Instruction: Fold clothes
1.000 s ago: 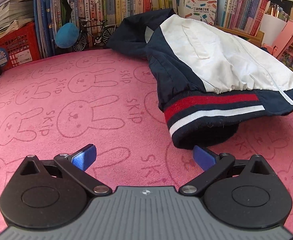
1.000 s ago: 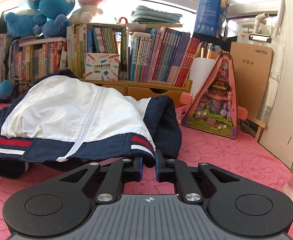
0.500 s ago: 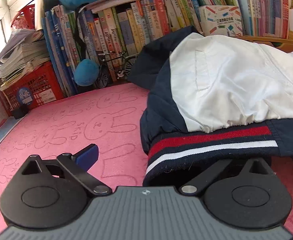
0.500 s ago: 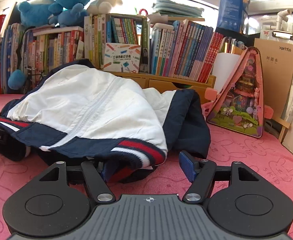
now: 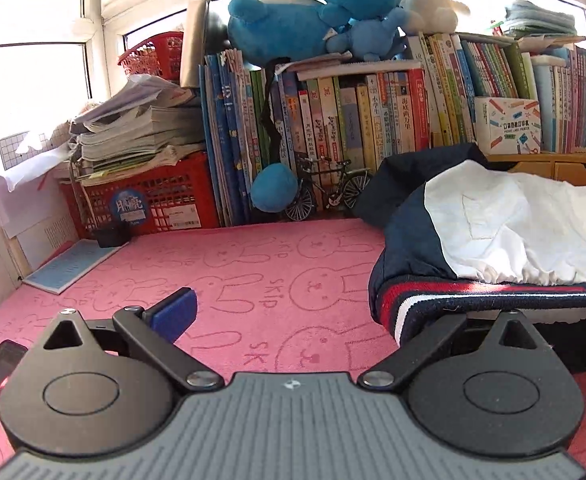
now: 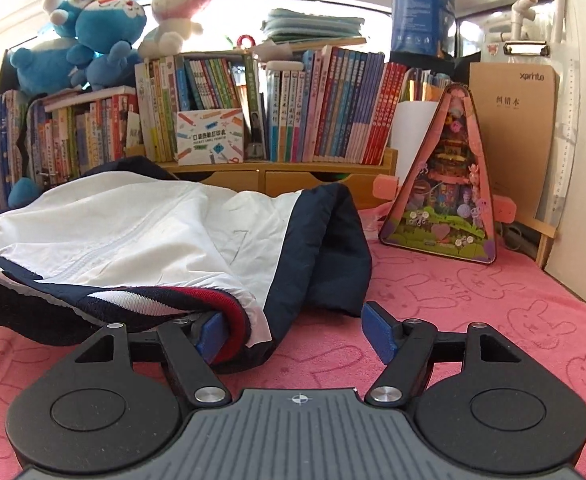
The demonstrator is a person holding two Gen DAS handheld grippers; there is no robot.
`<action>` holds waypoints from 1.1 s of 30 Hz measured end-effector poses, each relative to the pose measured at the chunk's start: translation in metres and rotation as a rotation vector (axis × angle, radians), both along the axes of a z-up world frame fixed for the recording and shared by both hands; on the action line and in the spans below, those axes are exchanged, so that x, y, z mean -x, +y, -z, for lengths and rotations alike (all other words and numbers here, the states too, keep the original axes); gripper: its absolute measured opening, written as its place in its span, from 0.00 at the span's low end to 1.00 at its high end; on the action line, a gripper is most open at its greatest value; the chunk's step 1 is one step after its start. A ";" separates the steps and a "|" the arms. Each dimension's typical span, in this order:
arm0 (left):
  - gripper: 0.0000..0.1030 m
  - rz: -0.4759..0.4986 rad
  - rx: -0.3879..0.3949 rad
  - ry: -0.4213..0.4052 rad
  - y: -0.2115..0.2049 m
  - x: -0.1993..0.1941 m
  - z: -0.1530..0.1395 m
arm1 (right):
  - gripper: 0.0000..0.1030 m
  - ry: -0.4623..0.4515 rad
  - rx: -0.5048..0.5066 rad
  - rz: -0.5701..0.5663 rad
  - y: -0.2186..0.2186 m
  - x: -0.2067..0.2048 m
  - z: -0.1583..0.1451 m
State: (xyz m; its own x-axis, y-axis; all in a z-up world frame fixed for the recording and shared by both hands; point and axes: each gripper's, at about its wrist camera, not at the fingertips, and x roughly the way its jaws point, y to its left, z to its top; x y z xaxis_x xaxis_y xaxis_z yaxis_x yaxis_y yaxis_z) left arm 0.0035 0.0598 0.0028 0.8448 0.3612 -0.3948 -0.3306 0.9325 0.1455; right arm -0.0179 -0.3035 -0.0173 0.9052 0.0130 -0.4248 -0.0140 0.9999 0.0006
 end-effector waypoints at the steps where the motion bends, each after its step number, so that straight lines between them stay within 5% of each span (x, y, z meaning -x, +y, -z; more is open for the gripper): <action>1: 0.98 -0.015 0.004 -0.021 0.006 0.010 -0.007 | 0.69 0.010 -0.030 -0.038 0.001 0.002 -0.002; 6: 0.98 -0.079 -0.004 -0.007 0.035 0.041 -0.016 | 0.70 0.046 -0.005 -0.205 0.044 0.008 0.001; 15: 0.97 -0.097 -0.093 0.121 0.028 0.032 0.022 | 0.74 0.032 0.167 -0.375 0.143 0.025 0.011; 25: 0.97 -0.104 -0.048 0.161 0.045 0.035 0.034 | 0.74 0.089 0.179 -0.173 0.108 0.010 0.017; 28: 1.00 -0.027 0.030 0.182 0.048 0.046 0.032 | 0.72 0.084 0.169 -0.087 0.077 0.017 0.015; 33: 1.00 0.194 0.293 0.238 0.045 0.082 0.024 | 0.71 0.068 0.203 0.021 0.019 0.053 0.006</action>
